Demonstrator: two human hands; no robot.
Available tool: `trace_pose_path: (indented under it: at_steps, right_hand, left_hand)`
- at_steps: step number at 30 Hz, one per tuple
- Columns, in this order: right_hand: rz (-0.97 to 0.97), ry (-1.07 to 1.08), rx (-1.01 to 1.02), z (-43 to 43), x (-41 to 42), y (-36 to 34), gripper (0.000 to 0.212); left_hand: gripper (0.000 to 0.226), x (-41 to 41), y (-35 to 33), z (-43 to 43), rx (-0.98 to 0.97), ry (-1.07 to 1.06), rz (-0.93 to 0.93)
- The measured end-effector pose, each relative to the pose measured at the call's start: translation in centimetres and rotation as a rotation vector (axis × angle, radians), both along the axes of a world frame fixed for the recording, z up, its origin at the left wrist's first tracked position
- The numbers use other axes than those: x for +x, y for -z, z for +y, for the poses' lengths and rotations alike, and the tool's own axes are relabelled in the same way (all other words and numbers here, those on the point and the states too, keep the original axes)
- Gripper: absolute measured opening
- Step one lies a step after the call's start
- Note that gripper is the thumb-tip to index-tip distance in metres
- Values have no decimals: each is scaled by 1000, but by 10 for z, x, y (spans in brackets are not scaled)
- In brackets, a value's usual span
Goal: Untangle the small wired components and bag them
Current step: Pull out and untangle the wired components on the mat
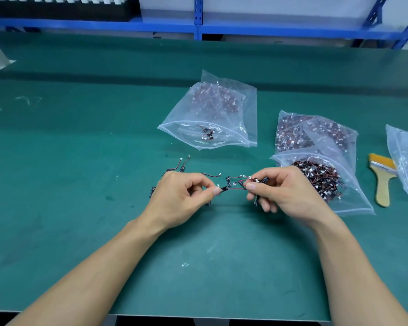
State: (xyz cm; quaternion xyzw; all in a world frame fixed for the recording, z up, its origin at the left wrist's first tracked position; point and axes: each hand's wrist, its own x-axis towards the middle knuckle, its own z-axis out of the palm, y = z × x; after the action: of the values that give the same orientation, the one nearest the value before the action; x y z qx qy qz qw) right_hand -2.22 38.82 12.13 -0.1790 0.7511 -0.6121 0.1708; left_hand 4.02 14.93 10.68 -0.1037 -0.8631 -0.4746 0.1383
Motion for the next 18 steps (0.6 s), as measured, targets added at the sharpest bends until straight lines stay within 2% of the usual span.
trace_pose_path:
  at_steps: [5, 12, 18]
  right_hand:
    - [50, 138, -35, 3, -3, -1, 16]
    - [127, 166, 20, -2, -3, 4, 11]
    - [127, 164, 49, -6, -3, 5, 8]
  left_hand:
    - [22, 1, 0, 2, -65, -62, -20]
    - [30, -1, 2, 28, -437, -33, 19]
    - [35, -5, -3, 10, -326, -117, 66]
